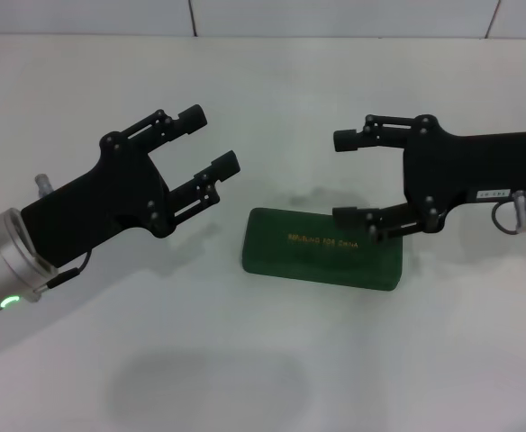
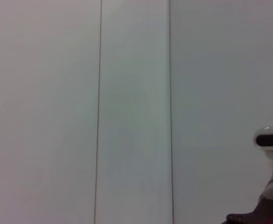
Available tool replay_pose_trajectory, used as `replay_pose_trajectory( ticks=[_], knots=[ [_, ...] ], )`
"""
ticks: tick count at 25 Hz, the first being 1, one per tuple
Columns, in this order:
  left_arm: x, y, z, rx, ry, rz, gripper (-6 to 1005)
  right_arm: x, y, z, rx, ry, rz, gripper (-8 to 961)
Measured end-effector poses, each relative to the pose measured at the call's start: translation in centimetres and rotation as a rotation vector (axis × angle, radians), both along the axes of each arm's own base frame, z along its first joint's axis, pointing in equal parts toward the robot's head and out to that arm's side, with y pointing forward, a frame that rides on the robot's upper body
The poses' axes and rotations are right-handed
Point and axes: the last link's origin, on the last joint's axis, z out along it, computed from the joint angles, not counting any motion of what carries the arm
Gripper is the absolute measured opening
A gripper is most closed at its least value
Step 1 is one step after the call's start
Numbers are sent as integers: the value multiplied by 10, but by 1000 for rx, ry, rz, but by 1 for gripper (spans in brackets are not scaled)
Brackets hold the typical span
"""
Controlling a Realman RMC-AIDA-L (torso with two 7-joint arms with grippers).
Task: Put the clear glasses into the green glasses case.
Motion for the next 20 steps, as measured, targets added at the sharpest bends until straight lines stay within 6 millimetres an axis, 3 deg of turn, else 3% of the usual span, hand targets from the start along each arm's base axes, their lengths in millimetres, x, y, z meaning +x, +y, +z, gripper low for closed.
replay_pose_trajectory(
  ticks=[5, 20],
  knots=[
    [-1, 0, 0, 1, 3, 4, 629, -2, -2, -4, 10, -4, 25, 869],
    [-5, -5, -5, 29, 22, 5, 655, -4, -2, -13, 36, -2, 37, 878]
  ],
)
